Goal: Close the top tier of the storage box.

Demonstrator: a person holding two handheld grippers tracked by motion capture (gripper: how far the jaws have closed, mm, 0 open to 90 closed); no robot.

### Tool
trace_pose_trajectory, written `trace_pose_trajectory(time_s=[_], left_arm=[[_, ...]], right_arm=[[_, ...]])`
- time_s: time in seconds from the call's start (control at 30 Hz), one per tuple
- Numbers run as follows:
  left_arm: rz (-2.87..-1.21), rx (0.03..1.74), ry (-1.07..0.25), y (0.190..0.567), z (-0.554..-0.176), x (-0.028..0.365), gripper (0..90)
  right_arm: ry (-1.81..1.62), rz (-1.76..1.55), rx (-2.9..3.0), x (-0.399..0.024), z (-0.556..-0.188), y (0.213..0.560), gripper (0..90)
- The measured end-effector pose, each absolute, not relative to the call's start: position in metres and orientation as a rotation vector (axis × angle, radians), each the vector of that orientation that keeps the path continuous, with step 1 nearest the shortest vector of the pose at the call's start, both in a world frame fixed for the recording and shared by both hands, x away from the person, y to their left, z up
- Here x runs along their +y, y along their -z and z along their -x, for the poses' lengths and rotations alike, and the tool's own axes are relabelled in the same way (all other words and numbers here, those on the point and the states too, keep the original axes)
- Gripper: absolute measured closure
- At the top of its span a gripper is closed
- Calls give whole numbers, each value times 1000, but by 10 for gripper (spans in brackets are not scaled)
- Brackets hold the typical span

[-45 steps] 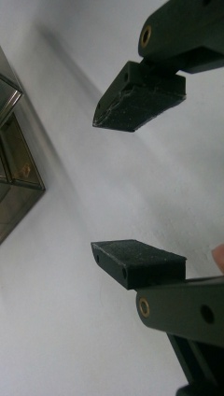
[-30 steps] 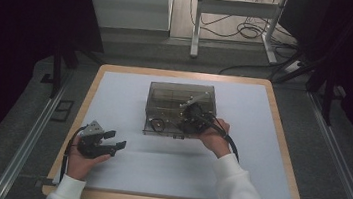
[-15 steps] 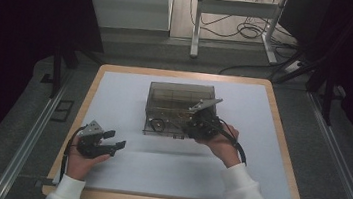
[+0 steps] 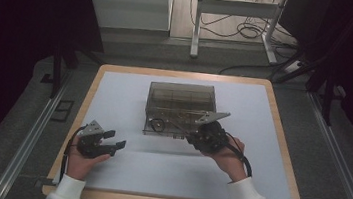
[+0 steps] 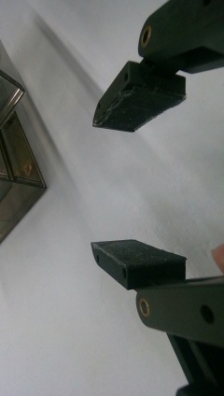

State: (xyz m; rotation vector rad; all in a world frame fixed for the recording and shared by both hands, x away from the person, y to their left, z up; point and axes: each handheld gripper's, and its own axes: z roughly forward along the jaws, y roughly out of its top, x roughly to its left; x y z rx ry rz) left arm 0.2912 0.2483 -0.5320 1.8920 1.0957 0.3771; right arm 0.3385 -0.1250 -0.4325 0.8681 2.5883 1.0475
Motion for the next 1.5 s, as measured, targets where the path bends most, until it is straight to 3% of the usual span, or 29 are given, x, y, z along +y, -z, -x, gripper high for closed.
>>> trace_pose_trajectory(time_s=[0.27, 1.5], left_arm=[[-1894, 1097, -377, 533, -292, 248, 343], [-1891, 1109, -379, 533, -293, 253, 343]], right_arm=[[-1048, -871, 2611, -126, -333, 444, 892], [-1062, -908, 2600, -117, -352, 456, 897]])
